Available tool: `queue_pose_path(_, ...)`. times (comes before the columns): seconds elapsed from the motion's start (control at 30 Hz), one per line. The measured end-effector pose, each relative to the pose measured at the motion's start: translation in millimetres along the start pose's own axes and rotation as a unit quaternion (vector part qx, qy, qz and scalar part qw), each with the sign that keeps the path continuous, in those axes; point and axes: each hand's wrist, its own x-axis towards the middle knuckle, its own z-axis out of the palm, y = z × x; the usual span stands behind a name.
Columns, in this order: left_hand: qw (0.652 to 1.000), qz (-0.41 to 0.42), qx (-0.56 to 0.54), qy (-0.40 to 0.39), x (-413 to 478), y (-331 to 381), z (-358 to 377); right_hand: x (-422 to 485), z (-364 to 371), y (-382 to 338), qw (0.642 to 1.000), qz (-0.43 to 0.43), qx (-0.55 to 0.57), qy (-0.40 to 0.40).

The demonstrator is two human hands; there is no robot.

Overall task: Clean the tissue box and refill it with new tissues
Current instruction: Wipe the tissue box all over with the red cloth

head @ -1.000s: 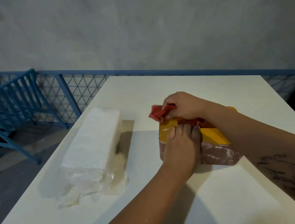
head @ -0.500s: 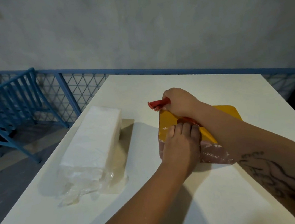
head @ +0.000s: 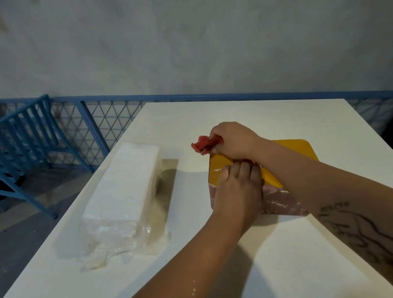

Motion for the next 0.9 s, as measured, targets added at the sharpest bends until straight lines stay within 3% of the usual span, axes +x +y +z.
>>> queue_pose_path(0.17,1.0,0.001,-0.006,-0.009,0,0,-1,-18,-16,5,0.988,-0.085,0.054,-0.119)
queue_pose_path(0.3,0.998,-0.008,-0.007,-0.065,1,1,-10,-20,-29,5,0.976,-0.081,0.032,-0.2)
queue_pose_path(0.4,0.994,-0.011,0.008,-0.107,5,8,-17,-19,-36,7,0.982,-0.038,0.077,-0.165)
queue_pose_path(0.47,0.991,-0.018,0.005,-0.13,9,11,-25,-19,-39,12,0.976,0.036,0.198,-0.082)
queue_pose_path(0.6,0.994,-0.035,-0.077,-0.062,15,-3,-52,-26,-49,23,0.853,0.174,0.489,0.052)
queue_pose_path(0.7,0.972,-0.123,-0.196,-0.026,30,-34,-71,-40,-67,31,0.766,0.227,0.588,0.128)
queue_pose_path(0.8,0.917,-0.284,-0.271,-0.069,48,-71,-62,-55,-82,39,0.725,0.262,0.615,0.165)
queue_pose_path(0.9,0.885,-0.315,-0.296,-0.171,61,-91,-35,-71,-86,41,0.709,0.29,0.616,0.184)
